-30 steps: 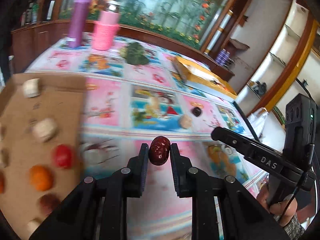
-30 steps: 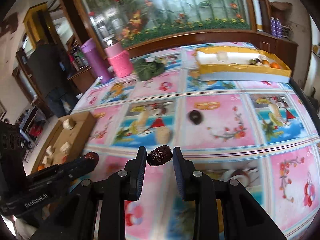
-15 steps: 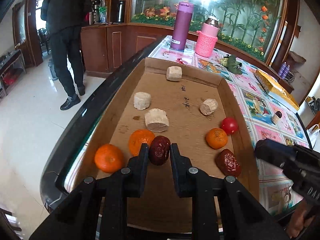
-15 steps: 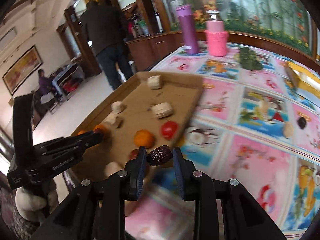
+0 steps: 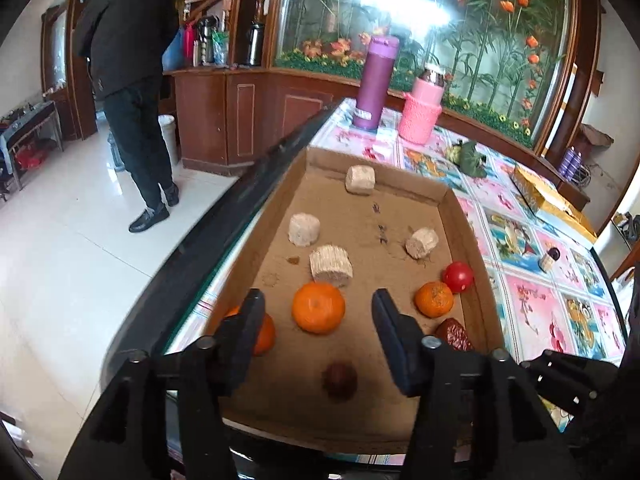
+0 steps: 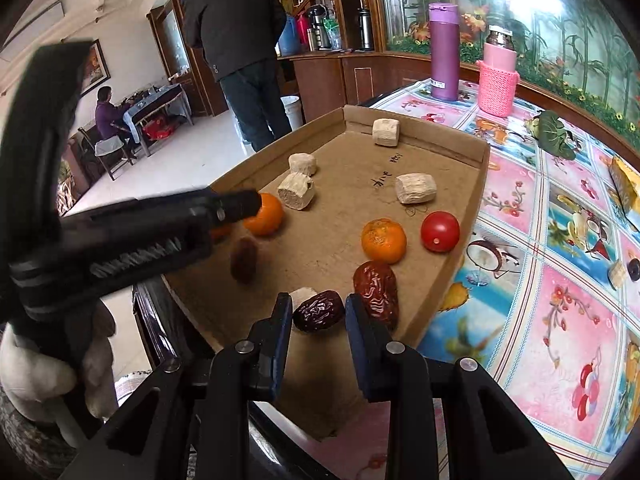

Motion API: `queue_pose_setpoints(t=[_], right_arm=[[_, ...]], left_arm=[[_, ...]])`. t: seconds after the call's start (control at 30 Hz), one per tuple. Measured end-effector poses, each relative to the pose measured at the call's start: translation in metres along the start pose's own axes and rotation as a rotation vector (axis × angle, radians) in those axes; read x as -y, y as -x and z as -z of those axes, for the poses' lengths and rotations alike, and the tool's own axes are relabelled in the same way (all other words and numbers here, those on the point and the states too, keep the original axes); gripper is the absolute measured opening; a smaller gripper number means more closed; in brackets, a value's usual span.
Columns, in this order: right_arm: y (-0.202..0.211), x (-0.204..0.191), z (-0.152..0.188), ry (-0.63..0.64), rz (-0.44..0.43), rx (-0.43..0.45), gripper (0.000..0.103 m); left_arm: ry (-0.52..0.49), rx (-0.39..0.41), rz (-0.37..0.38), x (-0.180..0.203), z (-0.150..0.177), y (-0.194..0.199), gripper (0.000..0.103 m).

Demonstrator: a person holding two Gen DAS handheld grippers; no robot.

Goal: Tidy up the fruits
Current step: 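Carry both red dates into the cardboard box and open both tools, then swing both open tools from the box back over the tablecloth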

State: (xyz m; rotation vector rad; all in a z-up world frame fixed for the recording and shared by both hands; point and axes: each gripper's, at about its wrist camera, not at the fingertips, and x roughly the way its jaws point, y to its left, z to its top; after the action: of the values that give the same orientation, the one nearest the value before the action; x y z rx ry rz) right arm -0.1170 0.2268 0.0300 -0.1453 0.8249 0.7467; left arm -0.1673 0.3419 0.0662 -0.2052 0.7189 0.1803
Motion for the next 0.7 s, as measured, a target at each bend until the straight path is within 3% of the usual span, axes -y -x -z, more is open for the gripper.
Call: queue_pose_setpoints(t=[0.1,0.2,0.27,0.43,0.7], right_arm=[[0.004,-0.002,0.001,0.004,0.001,0.013,0.04],[0.014,0.0,0.002,-0.017,-0.002,0.041,0.052],[0.019,0.003,0.003,-0.037,-0.005,0.055,0.053],[0.031,0.014,0.007,-0.086,-0.006,0.081,0.057],[0.046,0.033,0.016,-0.151,0.001,0.114,0.06]], left_arm=[[-0.008,0.043,-0.071,0.002,-0.006,0.011,0.072],[-0.023,0.08,-0.159,0.004,-0.008,0.019,0.077],[-0.032,0.091,-0.186,0.007,-0.009,0.021,0.078],[-0.058,0.101,-0.218,0.017,-0.007,0.024,0.078],[-0.101,0.095,-0.208,0.035,-0.005,0.023,0.079]])
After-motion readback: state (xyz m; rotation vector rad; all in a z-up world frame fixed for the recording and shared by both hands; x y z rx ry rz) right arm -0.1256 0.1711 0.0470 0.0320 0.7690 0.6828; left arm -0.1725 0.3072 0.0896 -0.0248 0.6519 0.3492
